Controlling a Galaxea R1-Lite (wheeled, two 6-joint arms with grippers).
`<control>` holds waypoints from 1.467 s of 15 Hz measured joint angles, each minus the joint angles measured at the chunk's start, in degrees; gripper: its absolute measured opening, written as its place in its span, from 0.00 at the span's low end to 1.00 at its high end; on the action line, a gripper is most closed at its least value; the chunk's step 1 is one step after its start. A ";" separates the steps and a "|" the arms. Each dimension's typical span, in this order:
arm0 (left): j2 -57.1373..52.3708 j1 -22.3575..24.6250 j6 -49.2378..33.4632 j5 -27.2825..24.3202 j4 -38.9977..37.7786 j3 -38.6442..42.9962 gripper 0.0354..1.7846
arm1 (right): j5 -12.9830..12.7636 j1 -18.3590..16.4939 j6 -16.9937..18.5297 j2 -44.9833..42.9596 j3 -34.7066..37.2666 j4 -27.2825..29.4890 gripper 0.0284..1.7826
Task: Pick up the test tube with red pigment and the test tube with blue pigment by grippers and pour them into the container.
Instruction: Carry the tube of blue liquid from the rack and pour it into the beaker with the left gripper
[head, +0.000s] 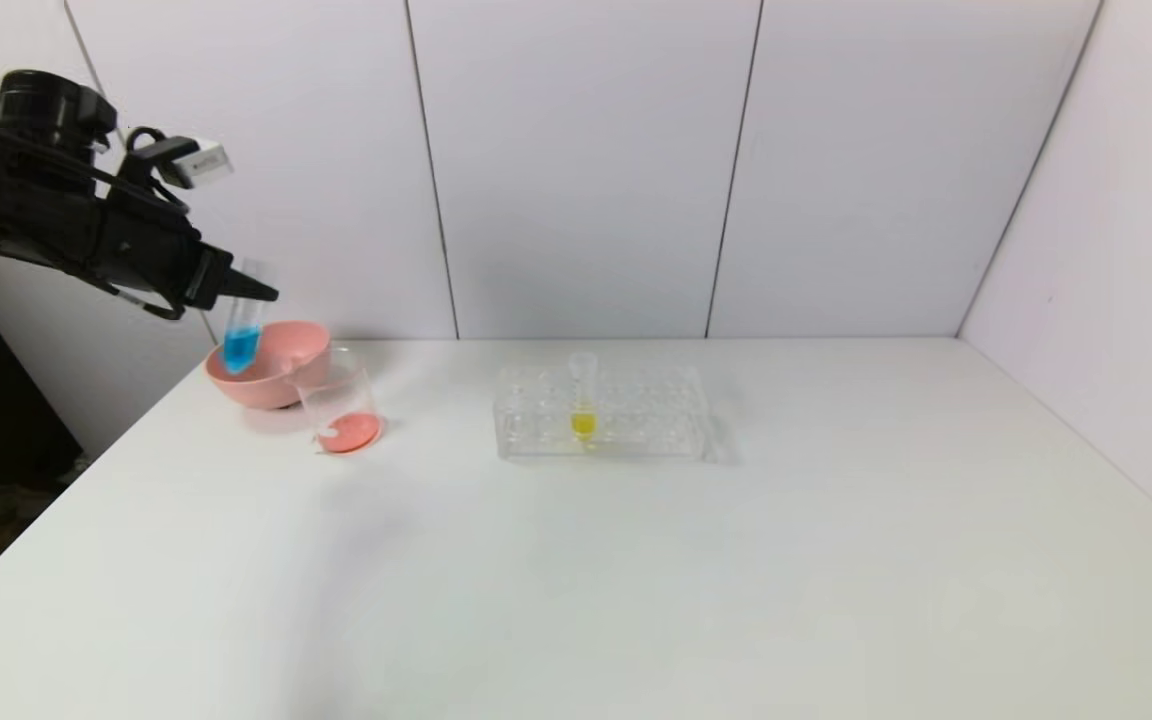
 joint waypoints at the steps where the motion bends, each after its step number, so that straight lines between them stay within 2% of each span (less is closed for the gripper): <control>1: 1.32 -1.05 2.15 3.94 3.40 -1.38 0.22 | -0.02 0.00 0.02 0.00 0.00 -0.02 1.00; 2: 2.45 -1.99 4.77 7.52 6.10 -2.10 0.22 | -0.02 0.00 0.02 0.00 0.00 -0.02 1.00; 5: 3.78 -2.78 11.69 12.59 8.50 -2.66 0.22 | -0.02 0.00 0.02 0.00 0.00 -0.02 1.00; 13: 3.80 -4.63 31.37 19.81 11.64 -2.84 0.22 | -0.02 0.00 0.00 0.00 0.00 -0.02 1.00; 15: 3.89 -5.29 34.26 22.04 11.42 -2.86 0.22 | -0.02 0.00 0.02 0.00 0.00 -0.02 1.00; 20: 4.22 -8.46 36.90 22.43 10.70 -2.95 0.22 | -0.02 0.00 0.02 0.00 0.00 -0.02 1.00; 22: 4.27 -9.76 38.32 25.02 10.58 -2.95 0.22 | -0.02 0.00 0.02 0.00 0.00 -0.02 1.00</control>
